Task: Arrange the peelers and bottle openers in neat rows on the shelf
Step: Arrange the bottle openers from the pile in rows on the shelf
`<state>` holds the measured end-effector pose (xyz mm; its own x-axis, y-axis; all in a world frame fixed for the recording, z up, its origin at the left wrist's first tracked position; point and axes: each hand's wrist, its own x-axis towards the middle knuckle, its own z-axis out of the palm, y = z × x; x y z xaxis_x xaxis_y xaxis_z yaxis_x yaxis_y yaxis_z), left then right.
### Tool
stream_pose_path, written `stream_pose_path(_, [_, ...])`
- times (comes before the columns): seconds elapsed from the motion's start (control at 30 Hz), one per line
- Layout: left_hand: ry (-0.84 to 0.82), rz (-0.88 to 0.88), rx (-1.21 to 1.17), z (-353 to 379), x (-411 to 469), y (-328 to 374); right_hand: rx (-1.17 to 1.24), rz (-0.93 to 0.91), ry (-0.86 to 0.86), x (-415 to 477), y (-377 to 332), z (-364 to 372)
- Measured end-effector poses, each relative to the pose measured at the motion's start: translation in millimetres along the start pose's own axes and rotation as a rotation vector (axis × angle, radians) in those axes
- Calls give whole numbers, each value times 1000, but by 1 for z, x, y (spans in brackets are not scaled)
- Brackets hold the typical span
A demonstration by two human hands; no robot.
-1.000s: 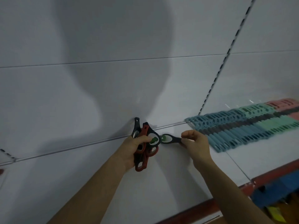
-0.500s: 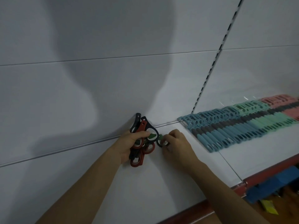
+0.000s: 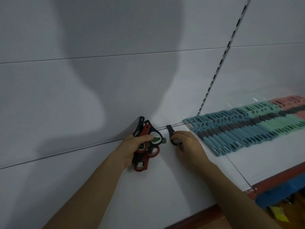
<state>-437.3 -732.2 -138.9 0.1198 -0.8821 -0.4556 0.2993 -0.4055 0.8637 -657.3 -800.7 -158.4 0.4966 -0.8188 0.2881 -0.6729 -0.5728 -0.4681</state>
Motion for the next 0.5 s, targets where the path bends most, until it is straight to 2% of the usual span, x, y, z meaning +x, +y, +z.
stream_pose_path(0.07, [-4,15,34,3,-1,2,15,-29,-10,4,-1,-4])
stream_pose_path(0.13, [-11,31,70,7,-1,2,70,-83,56,6,-2,-8])
stream_pose_path(0.2, [-33,58,123,11,-3,3,269,-95,79,3,-11,-12])
stream_pose_path(0.27, [-48,103,193,14,-5,5,465,-18,-42,5,-23,-13])
stream_pose_path(0.33, [-38,134,230,16,-7,5,509,38,-105,12,-25,-10])
stream_pose_path(0.4, [-11,148,193,18,-8,3,597,108,-77,20,-22,-7])
stream_pose_path(0.5, [86,171,124,18,-9,-2,656,203,78,27,-11,-9])
